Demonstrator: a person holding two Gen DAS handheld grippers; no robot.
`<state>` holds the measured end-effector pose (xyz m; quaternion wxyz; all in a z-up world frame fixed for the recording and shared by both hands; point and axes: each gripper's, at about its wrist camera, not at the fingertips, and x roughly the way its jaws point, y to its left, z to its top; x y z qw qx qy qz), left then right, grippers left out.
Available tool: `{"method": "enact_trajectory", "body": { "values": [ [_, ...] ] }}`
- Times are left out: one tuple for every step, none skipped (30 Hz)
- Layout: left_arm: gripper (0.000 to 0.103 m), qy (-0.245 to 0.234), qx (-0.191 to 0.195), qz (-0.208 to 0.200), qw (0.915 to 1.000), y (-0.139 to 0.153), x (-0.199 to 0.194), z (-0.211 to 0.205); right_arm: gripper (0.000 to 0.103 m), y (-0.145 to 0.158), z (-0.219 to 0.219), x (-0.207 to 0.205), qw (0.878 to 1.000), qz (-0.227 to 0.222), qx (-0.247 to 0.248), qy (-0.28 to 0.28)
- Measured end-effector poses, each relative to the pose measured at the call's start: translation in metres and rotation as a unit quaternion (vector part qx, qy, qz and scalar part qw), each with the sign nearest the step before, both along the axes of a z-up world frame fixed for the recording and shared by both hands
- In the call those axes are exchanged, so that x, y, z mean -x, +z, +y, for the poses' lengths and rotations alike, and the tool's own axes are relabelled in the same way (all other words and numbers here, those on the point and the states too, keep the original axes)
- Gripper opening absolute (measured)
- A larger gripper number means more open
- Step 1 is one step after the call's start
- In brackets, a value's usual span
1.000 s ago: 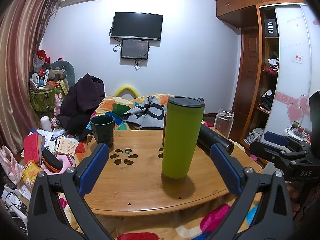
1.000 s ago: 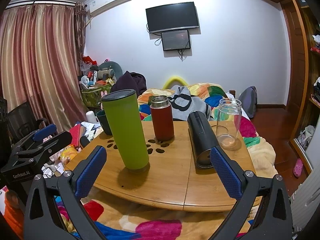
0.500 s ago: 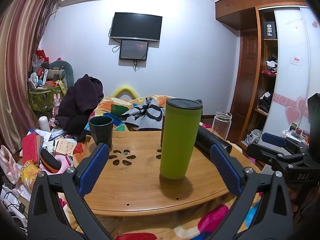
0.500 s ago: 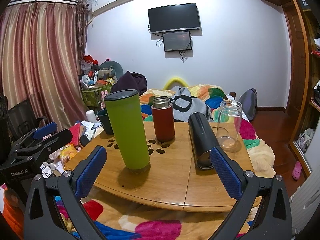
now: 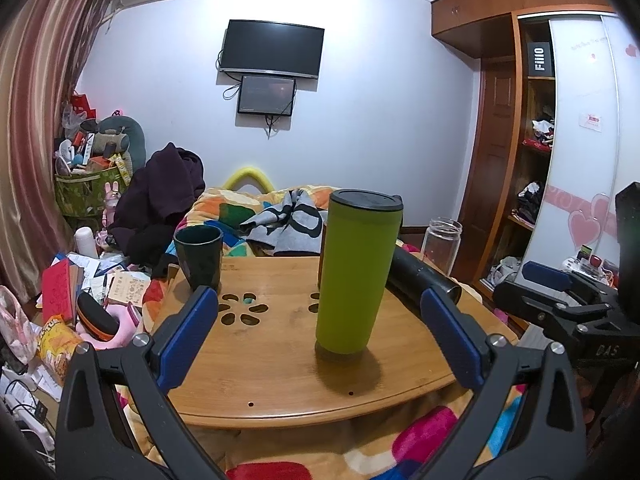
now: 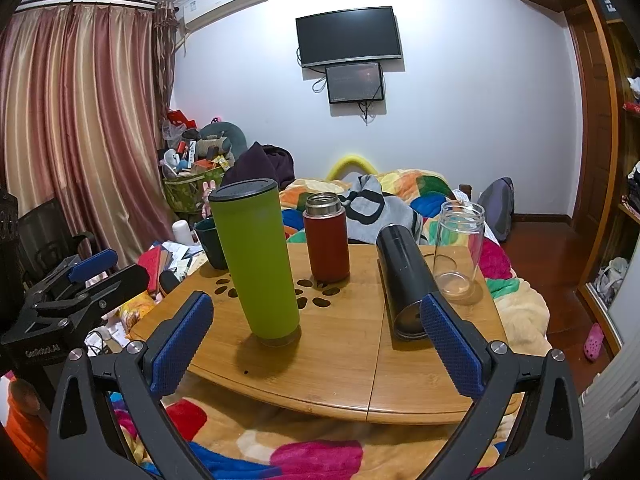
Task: Flip cup upside down
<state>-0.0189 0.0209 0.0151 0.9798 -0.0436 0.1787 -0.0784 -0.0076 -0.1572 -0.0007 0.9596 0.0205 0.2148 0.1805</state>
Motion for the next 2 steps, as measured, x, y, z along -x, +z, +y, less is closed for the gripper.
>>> {"method": "enact_trajectory", "body": {
  "values": [
    [0.103,0.000,0.000,-0.001,1.0000,-0.0004,0.0008,-0.0003,0.103,0.0000,-0.0001,-0.0001,1.000,0.000,0.000,0.001],
    [0.103,0.000,0.000,-0.001,1.0000,-0.0007,0.0007,-0.0006,0.103,-0.0001,-0.0001,-0.0001,1.000,0.000,0.000,0.000]
  ]
}}
